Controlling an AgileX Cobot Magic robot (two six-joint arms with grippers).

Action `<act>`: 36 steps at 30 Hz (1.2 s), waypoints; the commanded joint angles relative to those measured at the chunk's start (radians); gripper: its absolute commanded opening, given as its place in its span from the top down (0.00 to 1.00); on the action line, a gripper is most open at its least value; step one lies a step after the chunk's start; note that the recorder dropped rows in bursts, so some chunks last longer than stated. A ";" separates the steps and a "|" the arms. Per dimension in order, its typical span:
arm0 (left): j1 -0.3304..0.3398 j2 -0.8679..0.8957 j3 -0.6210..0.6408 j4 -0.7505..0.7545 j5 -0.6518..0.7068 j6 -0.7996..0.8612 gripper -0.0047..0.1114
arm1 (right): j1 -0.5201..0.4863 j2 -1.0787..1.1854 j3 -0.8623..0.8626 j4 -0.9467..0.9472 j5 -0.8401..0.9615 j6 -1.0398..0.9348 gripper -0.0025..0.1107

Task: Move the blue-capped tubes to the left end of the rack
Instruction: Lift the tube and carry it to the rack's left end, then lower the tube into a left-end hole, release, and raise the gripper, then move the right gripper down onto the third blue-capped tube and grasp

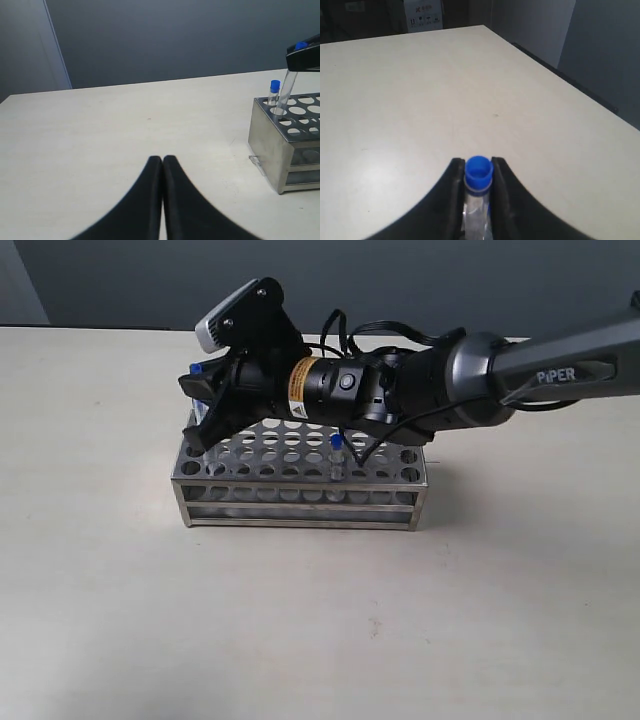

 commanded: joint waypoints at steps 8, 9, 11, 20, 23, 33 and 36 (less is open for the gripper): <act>-0.004 -0.005 -0.003 -0.007 -0.005 0.000 0.95 | 0.003 0.044 -0.005 -0.004 0.001 0.008 0.91; -0.004 -0.005 -0.003 -0.007 -0.005 0.000 0.95 | 0.003 0.044 -0.005 -0.004 0.001 0.008 0.86; -0.004 -0.005 -0.003 -0.007 -0.005 0.000 0.95 | 0.003 0.044 -0.005 -0.004 0.001 0.008 0.72; -0.004 -0.005 -0.003 -0.007 -0.005 0.000 0.95 | 0.003 -0.008 -0.005 0.003 0.034 0.051 0.60; -0.004 -0.005 -0.003 -0.007 -0.005 0.000 0.95 | -0.005 -0.111 -0.003 0.005 0.156 0.095 0.60; -0.004 -0.005 -0.003 -0.007 -0.005 0.000 0.95 | -0.143 -0.449 0.228 -0.042 0.215 0.092 0.64; -0.004 -0.005 -0.003 -0.007 -0.005 0.000 0.95 | -0.168 -0.493 0.368 -0.036 0.123 0.094 0.64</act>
